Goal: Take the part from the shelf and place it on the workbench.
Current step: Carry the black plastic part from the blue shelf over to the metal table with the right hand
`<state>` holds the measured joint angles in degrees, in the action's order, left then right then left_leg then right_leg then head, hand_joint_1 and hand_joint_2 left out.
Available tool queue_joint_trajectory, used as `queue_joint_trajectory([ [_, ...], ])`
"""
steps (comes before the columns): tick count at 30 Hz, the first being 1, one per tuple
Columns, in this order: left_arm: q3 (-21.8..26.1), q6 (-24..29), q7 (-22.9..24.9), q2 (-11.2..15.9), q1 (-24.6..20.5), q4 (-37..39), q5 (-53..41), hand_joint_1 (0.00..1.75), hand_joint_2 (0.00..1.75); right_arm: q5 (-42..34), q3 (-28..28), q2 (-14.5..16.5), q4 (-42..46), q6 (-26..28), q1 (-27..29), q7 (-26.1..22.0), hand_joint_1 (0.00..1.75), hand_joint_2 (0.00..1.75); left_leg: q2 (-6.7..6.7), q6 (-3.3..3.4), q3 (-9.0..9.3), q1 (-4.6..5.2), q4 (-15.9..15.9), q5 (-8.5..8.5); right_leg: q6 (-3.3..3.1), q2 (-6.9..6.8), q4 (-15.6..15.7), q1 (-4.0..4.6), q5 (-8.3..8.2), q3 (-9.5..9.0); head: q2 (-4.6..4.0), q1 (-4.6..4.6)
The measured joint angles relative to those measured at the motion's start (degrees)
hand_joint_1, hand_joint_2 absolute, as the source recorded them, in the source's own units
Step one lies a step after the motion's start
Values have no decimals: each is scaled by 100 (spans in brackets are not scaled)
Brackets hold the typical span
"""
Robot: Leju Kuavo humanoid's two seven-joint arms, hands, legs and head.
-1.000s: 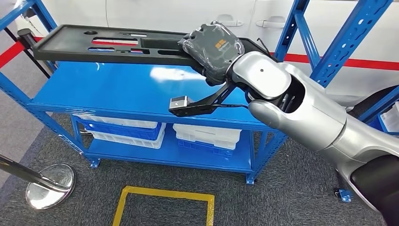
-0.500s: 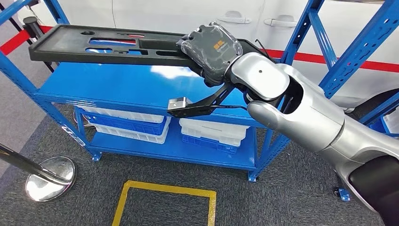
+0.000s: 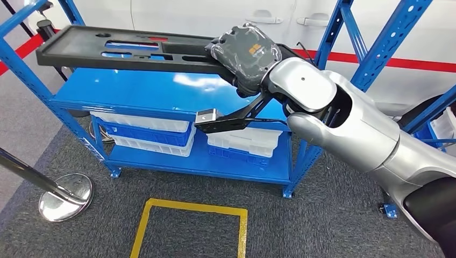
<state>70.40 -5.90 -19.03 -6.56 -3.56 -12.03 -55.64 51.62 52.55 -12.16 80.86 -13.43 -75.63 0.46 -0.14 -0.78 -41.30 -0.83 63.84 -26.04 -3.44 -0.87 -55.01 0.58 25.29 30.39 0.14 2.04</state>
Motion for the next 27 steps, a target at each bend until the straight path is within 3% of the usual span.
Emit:
queue_joint_trajectory([
  [1,0,-2,2,9,2,-1,0,0,175,0,1,-1,0,-1,1,0,175,175,0,-29,-83,-12,383,-267,3,1,-8,-7,-63,85,0,2],
  [2,0,-2,2,21,4,-1,0,0,175,0,1,-2,-1,-1,4,0,175,175,1,-64,-137,-25,724,-412,23,2,-34,-16,-115,176,1,1],
  [3,0,-2,2,35,4,-1,1,0,175,0,2,-4,-1,-2,7,0,175,175,1,-100,-123,-45,927,-420,46,1,-75,-32,-157,270,1,1],
  [4,0,-3,2,47,3,-1,1,0,175,-1,2,-4,-1,-2,8,-1,175,175,3,-139,-12,-69,938,-323,71,-3,-131,-57,-189,365,0,2],
  [6,0,-4,1,64,-4,0,0,0,175,0,2,-5,4,0,6,-4,175,175,13,-243,455,-140,399,-99,130,-12,-274,-108,-219,536,0,3],
  [8,0,-9,2,67,-10,1,-4,0,175,-1,-2,-12,21,3,-2,-7,175,175,2,-287,866,-158,-224,-126,199,-11,-415,-107,-243,689,1,14],
  [9,0,-11,2,65,-14,2,-7,0,175,-1,-4,-16,28,5,-4,-8,175,175,-8,-267,930,-150,-366,-184,238,-8,-462,-94,-270,748,1,17],
  [12,0,-16,1,69,-16,3,-14,0,175,-2,-7,-58,30,4,21,-11,175,175,-13,-82,836,-122,-379,-123,319,5,-530,-110,-298,853,1,15],
  [14,0,-18,1,78,-18,3,-17,0,175,-2,-7,-95,31,3,37,-13,175,175,6,61,728,-112,-389,-25,353,22,-846,-132,69,979,0,14],
  [16,1,-18,1,88,-21,3,-22,0,175,-2,-7,-117,31,3,39,-13,175,175,13,157,593,-78,-390,81,367,33,-1550,-130,625,1172,1,14],
  [17,1,-18,1,92,-19,3,-27,0,175,-2,-7,-128,31,3,46,-12,175,175,11,177,526,-53,-388,132,356,37,-1891,-118,793,1233,1,14],
  [18,2,-19,1,93,-16,3,-36,0,175,-6,-6,-138,30,3,57,-11,175,175,7,190,463,-21,-386,180,325,43,-2110,-101,860,1227,2,15],
  [19,2,-20,-1,94,-14,3,-47,0,175,-11,-5,-145,30,3,69,-11,175,175,2,202,411,15,-383,224,267,51,-2124,-70,808,1119,2,15],
  [20,2,-22,-8,95,-13,3,-56,0,175,-16,-5,-149,30,4,78,-11,175,175,-5,215,374,57,-386,259,176,61,-1922,-21,674,907,2,15],
  [21,2,-26,-20,92,-16,3,-65,0,175,-20,-5,-150,32,5,73,-11,175,175,-11,231,352,85,-394,289,38,78,-1550,53,523,618,2,15],
  [22,1,-38,-32,59,-24,15,-69,0,175,-22,-5,-148,40,7,61,-12,175,175,-12,235,335,105,-405,320,-134,88,-1123,140,456,322,2,40],
  [23,1,-48,-44,39,-32,26,-70,0,175,-25,-7,-146,55,9,38,-13,175,175,-9,229,325,95,-424,356,-267,79,-747,217,424,86,2,59],
  [24,1,-58,-50,22,-40,37,-71,0,175,-28,-8,-146,69,11,14,-13,175,175,0,207,320,62,-452,400,-353,69,-488,285,417,-55,2,77],
  [25,1,-66,-51,10,-48,48,-72,0,175,-32,-9,-148,82,12,-8,-12,175,175,11,173,318,31,-488,452,-386,47,-343,325,420,-111,2,94],
  [27,0,-65,-49,39,-60,47,-78,0,175,-49,-9,-155,90,12,-30,-8,175,175,20,125,334,18,-583,538,-366,12,-131,321,248,-135,2,84],
])
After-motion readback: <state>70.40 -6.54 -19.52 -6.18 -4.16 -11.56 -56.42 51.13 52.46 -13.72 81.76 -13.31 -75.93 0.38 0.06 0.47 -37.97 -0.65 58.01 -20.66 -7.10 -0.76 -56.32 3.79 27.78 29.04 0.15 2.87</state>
